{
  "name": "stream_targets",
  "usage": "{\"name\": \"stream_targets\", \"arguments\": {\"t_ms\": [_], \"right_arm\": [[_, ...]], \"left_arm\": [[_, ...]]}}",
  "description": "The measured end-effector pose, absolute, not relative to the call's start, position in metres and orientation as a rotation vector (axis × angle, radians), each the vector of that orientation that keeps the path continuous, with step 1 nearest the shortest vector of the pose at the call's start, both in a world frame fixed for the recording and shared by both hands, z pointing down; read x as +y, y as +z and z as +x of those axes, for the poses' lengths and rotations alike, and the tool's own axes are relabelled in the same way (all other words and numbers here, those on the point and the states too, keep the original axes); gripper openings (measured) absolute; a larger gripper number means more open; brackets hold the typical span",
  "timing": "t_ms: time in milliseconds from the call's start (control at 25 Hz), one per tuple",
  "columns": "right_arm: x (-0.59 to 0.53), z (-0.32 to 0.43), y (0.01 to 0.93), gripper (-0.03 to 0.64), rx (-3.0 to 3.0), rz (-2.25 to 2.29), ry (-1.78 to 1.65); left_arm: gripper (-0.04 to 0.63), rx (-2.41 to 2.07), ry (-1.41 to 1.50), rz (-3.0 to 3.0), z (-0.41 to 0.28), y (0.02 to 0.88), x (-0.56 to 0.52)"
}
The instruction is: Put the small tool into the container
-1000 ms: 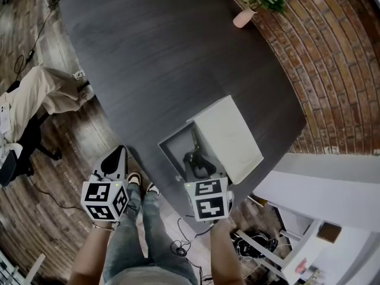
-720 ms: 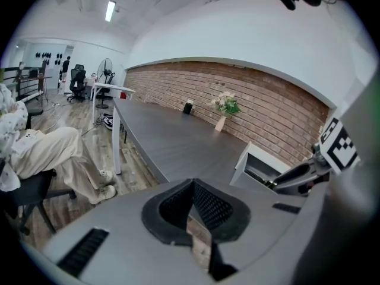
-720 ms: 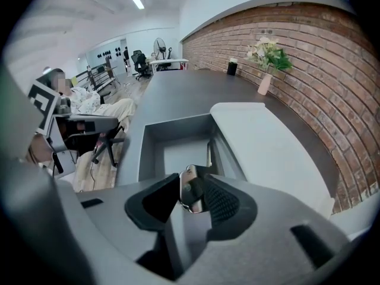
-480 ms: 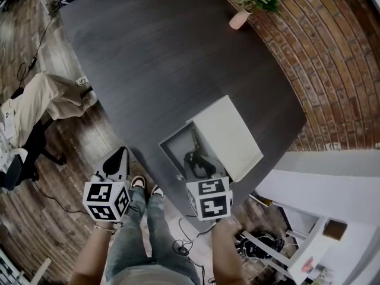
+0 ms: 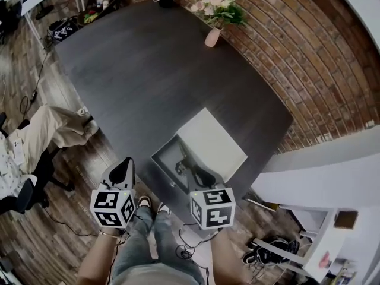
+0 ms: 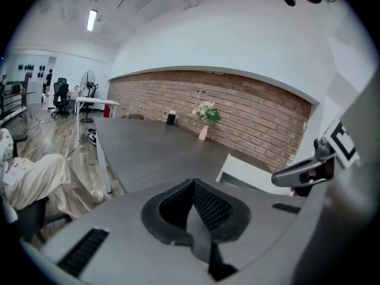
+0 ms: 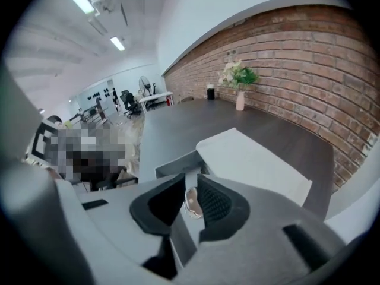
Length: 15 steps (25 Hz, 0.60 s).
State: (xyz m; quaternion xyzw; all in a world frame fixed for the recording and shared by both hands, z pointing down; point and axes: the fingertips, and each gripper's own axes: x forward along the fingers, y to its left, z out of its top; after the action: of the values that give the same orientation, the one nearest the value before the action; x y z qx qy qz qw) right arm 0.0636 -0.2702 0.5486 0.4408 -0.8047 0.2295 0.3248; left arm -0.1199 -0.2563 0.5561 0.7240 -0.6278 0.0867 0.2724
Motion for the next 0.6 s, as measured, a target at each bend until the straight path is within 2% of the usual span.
{"name": "stream_targets", "arguments": {"t_ms": [200, 600], "right_arm": [[-0.279, 0.108, 0.471, 0.028, -2.213, 1.405, 0.630], [-0.274, 0.230, 0.354, 0.004, -2.250, 1.960, 0.445]], "left_arm": [[0.005, -1.686, 0.210, 2.081, -0.093, 0.495, -0.273], [0.005, -1.708, 0.078, 2.330, -0.044, 0.369, -0.313]]}}
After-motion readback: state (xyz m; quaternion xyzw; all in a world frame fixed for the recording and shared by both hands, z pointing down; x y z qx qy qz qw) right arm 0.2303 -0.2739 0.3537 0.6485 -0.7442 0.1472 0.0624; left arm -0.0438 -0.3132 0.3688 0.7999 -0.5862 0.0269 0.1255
